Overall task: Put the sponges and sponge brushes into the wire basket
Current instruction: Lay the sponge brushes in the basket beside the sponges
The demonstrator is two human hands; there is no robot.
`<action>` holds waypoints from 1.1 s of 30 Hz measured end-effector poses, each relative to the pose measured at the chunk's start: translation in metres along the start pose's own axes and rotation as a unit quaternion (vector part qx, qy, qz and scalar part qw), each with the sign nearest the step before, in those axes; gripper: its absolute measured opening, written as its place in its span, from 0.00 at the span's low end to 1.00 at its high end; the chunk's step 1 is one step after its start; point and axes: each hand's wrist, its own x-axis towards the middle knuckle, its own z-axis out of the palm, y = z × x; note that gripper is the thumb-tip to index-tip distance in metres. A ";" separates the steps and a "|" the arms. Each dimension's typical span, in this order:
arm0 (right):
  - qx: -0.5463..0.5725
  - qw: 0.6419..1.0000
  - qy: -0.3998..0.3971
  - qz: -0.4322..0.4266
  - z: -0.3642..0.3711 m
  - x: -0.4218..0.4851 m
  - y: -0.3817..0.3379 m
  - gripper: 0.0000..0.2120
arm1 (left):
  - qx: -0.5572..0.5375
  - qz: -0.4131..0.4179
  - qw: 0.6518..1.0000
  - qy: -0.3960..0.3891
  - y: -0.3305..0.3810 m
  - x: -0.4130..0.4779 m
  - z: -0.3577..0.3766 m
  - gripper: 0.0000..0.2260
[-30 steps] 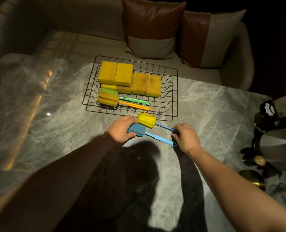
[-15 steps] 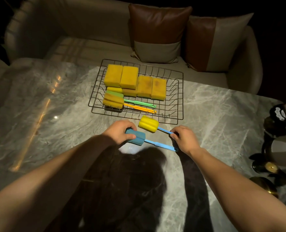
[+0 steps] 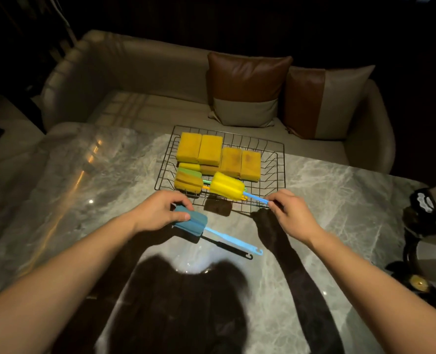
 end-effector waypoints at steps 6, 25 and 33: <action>-0.009 1.000 -0.006 0.010 0.008 0.078 -0.021 0.03 | -0.004 0.003 1.000 0.017 0.012 0.017 -0.029 0.07; 0.095 0.986 -0.068 0.119 0.093 0.148 -0.017 0.04 | -0.056 -0.068 0.995 0.039 -0.025 0.031 -0.063 0.06; 0.122 0.986 -0.044 0.103 0.068 0.137 -0.012 0.10 | -0.068 -0.064 0.994 0.054 -0.014 0.054 -0.051 0.05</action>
